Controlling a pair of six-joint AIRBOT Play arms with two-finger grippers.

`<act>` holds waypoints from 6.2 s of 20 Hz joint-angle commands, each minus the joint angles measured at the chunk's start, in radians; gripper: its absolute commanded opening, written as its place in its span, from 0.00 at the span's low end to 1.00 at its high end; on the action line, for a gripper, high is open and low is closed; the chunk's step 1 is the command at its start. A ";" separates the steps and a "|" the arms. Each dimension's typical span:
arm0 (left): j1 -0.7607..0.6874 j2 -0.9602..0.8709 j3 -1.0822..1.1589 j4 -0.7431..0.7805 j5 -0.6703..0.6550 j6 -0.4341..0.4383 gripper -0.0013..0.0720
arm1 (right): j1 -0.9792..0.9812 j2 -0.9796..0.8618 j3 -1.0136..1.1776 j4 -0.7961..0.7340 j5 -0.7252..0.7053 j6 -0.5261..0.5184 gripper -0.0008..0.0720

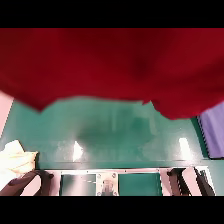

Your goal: Fold the shirts.

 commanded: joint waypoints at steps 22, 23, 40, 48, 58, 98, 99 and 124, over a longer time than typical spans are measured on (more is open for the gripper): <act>-0.171 -0.883 -0.452 0.109 0.300 0.073 0.05 | 0.777 -0.934 -0.319 -0.575 -0.418 -0.176 0.04; -0.171 -0.897 -0.452 0.109 0.301 0.074 0.28 | 0.765 -0.944 -0.319 -0.579 -0.393 -0.176 0.18; 0.106 -0.721 -0.710 0.317 -0.418 0.035 0.04 | 0.307 -0.512 -0.930 -1.071 0.051 0.101 0.03; 0.232 -0.649 -0.935 0.291 -0.256 -0.046 0.84 | 0.336 -0.435 -1.211 -1.006 -0.121 0.105 0.51; 0.232 -0.650 -0.936 0.239 -0.203 -0.046 0.84 | 0.520 -0.617 -1.098 -0.843 -0.186 0.031 0.04; 0.089 0.102 -0.029 -0.032 -0.066 0.048 0.05 | 0.475 0.056 0.360 -0.968 -0.097 0.314 0.03; 0.089 0.101 -0.030 0.012 -0.073 0.023 0.05 | 0.475 0.055 0.360 -0.987 -0.082 0.328 0.03; -0.086 -0.694 -0.782 -0.183 0.333 0.216 0.05 | 0.691 -1.022 -0.206 -0.692 -0.298 -0.039 0.03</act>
